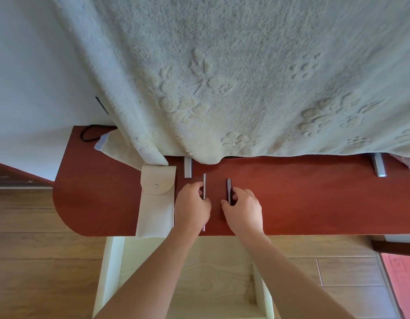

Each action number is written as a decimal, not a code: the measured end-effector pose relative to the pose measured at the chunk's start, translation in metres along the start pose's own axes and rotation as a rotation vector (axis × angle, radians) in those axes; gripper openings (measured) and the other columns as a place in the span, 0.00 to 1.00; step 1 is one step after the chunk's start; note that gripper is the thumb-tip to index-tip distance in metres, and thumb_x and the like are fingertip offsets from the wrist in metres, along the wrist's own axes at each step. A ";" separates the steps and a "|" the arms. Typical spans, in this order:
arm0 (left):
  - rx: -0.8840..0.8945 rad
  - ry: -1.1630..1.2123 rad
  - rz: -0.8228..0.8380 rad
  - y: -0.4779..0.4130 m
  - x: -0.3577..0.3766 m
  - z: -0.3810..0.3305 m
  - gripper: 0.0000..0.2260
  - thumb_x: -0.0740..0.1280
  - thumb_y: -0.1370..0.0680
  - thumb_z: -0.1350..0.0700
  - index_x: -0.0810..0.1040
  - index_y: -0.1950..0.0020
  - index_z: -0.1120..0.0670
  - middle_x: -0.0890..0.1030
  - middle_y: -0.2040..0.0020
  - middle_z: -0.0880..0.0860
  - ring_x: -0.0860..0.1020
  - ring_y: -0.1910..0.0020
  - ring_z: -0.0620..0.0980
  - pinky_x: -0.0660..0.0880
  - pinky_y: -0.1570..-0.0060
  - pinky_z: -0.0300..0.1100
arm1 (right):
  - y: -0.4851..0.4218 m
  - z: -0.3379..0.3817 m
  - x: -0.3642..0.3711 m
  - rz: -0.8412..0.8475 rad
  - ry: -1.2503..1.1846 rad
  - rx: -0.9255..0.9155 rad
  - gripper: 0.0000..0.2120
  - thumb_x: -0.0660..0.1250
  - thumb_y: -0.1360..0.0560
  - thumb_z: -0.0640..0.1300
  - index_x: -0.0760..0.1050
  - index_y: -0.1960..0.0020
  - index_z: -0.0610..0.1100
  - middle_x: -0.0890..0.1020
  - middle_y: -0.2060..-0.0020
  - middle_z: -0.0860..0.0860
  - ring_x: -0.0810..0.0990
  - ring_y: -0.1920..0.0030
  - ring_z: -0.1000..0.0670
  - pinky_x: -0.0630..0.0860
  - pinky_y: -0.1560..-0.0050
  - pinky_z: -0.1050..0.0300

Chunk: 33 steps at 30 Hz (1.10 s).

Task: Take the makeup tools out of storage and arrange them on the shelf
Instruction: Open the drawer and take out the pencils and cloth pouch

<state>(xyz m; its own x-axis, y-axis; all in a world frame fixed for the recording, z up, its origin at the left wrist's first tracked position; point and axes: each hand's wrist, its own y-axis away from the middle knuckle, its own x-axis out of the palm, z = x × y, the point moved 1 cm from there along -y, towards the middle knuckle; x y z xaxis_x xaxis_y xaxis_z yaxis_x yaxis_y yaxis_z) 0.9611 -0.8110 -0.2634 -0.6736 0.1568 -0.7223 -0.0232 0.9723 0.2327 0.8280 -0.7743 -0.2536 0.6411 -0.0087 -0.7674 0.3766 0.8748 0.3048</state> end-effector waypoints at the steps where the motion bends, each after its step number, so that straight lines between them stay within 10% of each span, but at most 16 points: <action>1: -0.005 0.012 0.000 0.000 -0.001 0.000 0.21 0.72 0.27 0.61 0.78 0.34 0.54 0.77 0.53 0.49 0.78 0.56 0.50 0.78 0.52 0.45 | 0.000 0.000 0.000 0.001 0.002 0.002 0.17 0.69 0.25 0.48 0.76 0.39 0.44 0.73 0.53 0.53 0.73 0.57 0.52 0.70 0.58 0.61; 33: 0.142 0.109 -0.020 0.104 -0.051 0.043 0.29 0.75 0.27 0.52 0.71 0.28 0.50 0.75 0.32 0.46 0.74 0.34 0.45 0.71 0.34 0.42 | 0.092 -0.031 -0.012 0.025 0.016 -0.262 0.35 0.72 0.27 0.53 0.63 0.25 0.47 0.69 0.30 0.55 0.69 0.31 0.52 0.70 0.33 0.53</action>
<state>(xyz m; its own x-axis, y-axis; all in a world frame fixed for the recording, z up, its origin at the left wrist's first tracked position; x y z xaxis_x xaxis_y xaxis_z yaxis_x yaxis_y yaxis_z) 1.0244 -0.7105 -0.2304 -0.7505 0.1246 -0.6490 0.0616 0.9910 0.1191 0.8343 -0.6785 -0.2332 0.6370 0.0205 -0.7706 0.1733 0.9702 0.1691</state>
